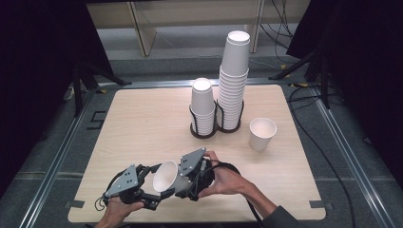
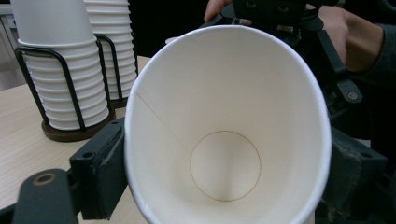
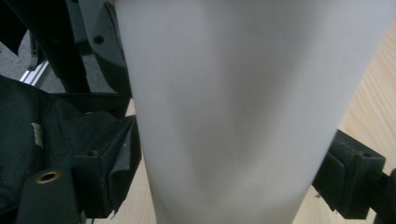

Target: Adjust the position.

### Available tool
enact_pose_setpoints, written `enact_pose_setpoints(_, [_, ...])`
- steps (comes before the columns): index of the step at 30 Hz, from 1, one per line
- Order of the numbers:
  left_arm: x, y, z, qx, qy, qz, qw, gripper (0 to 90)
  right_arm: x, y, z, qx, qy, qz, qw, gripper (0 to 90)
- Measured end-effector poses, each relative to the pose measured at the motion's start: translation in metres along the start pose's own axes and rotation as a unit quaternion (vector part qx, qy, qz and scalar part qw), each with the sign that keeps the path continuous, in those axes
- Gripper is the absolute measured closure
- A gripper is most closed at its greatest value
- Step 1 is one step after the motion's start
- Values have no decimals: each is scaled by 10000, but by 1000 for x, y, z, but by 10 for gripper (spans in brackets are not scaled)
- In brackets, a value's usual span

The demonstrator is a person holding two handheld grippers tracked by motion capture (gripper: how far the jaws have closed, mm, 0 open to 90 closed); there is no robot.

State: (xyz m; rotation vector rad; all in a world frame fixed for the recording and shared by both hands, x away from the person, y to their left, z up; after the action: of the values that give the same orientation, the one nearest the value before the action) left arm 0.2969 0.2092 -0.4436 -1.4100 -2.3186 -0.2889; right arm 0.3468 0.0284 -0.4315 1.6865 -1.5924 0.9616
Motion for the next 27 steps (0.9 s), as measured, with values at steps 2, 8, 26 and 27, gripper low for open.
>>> enact_pose_setpoints(2, [0,-1,0,-69,49,22,10000,155,-1,0,0,14,-24,-42,10000,209])
enact_pose_setpoints(8, [0,0,0,31,-61,104,9999,132,-1,-1,0,95,-150,-88,9998,222])
enact_pose_setpoints(26, [9,10,2,324,-276,-284,9987,143,41,-19,33,-694,-673,422,9944,225])
enact_pose_setpoints(27, [9,10,2,328,-284,-295,9986,143,45,-22,37,-702,-745,562,9932,224])
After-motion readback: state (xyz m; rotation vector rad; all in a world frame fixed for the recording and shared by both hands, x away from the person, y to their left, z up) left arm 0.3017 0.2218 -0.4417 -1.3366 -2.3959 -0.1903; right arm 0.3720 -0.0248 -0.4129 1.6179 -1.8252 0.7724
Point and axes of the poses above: each handheld gripper's, and its own axes: x roughly backward along the jaws, z roughly out of its underside, y roughly to its left, the point moved 3 cm from there along -x, roughly forward along the jaws, and after that the axes turned 15 degrees about y, right-handed, at the moved point
